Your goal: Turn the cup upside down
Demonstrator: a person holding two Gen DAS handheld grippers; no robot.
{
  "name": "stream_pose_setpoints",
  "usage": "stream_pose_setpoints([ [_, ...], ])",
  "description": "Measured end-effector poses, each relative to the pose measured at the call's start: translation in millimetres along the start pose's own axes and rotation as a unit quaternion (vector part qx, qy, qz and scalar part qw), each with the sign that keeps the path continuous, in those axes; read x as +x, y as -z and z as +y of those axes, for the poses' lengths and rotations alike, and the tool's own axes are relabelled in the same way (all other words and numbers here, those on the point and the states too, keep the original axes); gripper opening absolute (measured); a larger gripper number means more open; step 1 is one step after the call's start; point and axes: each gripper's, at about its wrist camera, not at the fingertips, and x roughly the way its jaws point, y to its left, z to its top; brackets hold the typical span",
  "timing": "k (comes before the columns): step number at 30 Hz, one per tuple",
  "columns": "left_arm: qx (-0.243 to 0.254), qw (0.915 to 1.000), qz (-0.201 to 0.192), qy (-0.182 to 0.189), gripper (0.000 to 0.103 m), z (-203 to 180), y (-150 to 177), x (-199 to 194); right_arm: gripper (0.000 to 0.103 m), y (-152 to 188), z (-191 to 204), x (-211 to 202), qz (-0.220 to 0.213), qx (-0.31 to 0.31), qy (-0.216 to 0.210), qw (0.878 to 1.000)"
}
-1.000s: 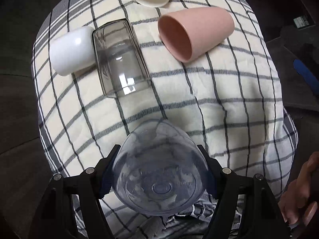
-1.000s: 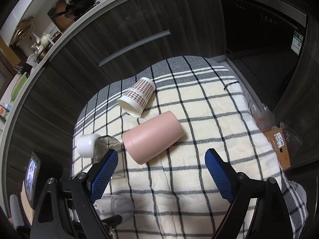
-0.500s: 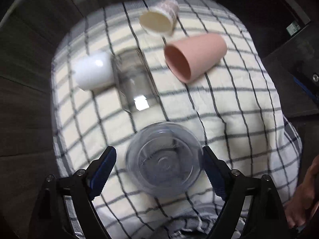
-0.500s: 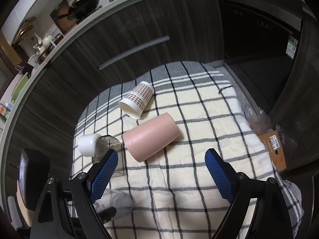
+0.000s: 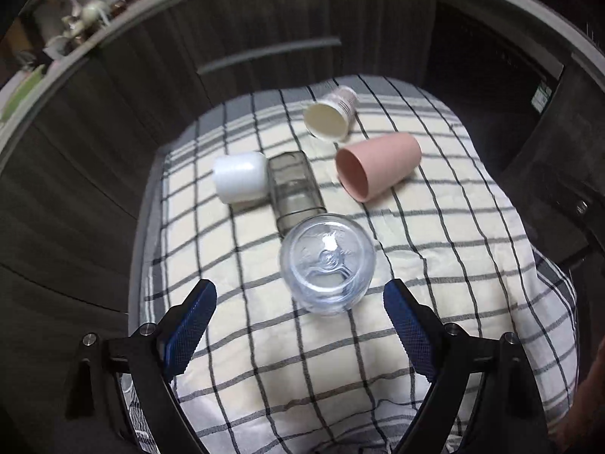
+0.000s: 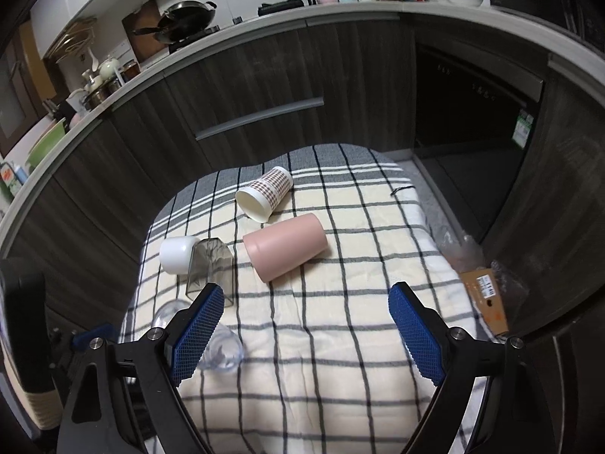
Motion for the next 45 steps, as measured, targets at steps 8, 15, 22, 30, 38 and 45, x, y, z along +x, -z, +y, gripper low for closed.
stream_pose_setpoints([
  [8,-0.050,0.9972,-0.050,0.022,0.094,10,39,-30,0.089,28,14,-46,-0.046,-0.039,0.017,0.998],
  [15,-0.083,0.9936,-0.076,0.010,0.095,20,73,-52,0.089,49,27,-71,-0.064,-0.062,0.017,0.996],
  [22,-0.109,0.9876,-0.113,-0.003,0.095,23,104,-76,0.089,74,42,-95,-0.109,-0.100,0.026,0.989],
  [30,-0.142,0.9725,-0.180,-0.038,0.095,31,131,-108,0.091,90,47,-118,-0.144,-0.113,0.022,0.983],
  [38,-0.162,0.9582,-0.228,-0.059,0.096,37,147,-123,0.091,104,52,-126,-0.157,-0.121,0.020,0.980],
  [45,-0.164,0.9580,-0.229,-0.055,0.096,34,150,-121,0.092,110,52,-130,-0.166,-0.128,0.022,0.978],
])
